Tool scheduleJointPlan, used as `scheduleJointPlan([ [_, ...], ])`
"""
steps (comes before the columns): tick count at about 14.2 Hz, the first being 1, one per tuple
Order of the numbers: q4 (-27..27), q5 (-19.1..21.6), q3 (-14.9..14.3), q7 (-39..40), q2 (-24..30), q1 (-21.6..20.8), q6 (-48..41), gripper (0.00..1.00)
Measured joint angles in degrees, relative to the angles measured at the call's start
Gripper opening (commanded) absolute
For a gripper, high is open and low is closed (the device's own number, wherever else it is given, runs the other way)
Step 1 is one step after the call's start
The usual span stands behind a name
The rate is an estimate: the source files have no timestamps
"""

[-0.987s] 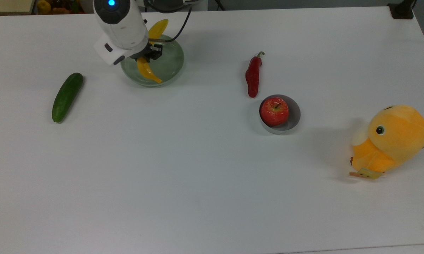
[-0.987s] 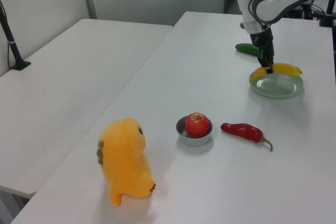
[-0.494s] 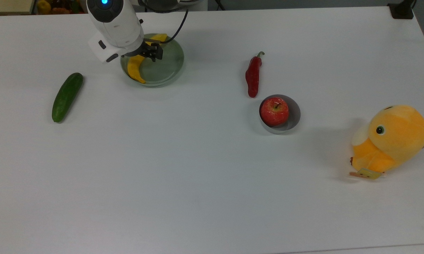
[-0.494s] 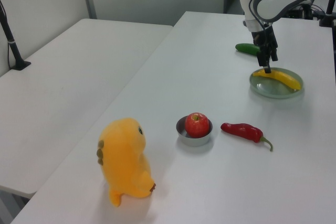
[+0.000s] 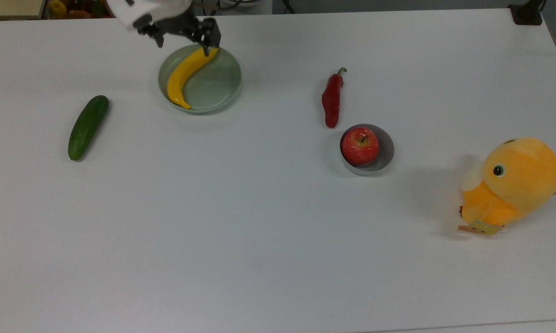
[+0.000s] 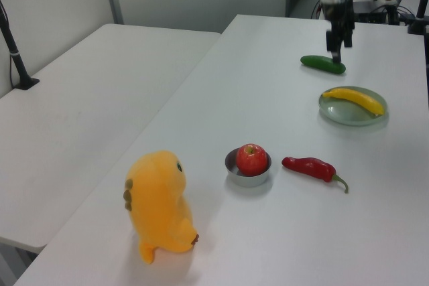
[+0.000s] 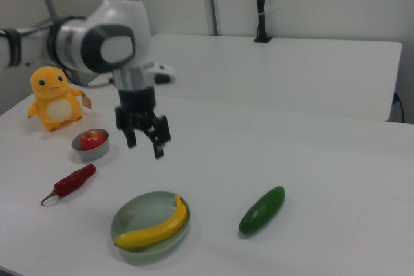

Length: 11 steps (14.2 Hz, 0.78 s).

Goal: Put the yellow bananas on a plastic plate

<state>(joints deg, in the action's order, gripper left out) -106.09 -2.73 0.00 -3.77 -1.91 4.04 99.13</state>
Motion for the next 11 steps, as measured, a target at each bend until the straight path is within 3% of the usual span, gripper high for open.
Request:
scheduleJointPlan([
  [4, 9.65, 4.87, 0.09, -1.86, 2.25, -2.84, -7.09, 1.00],
  [11, 12.59, 5.17, 0.11, -3.89, 2.25, -5.64, -3.07, 1.00],
])
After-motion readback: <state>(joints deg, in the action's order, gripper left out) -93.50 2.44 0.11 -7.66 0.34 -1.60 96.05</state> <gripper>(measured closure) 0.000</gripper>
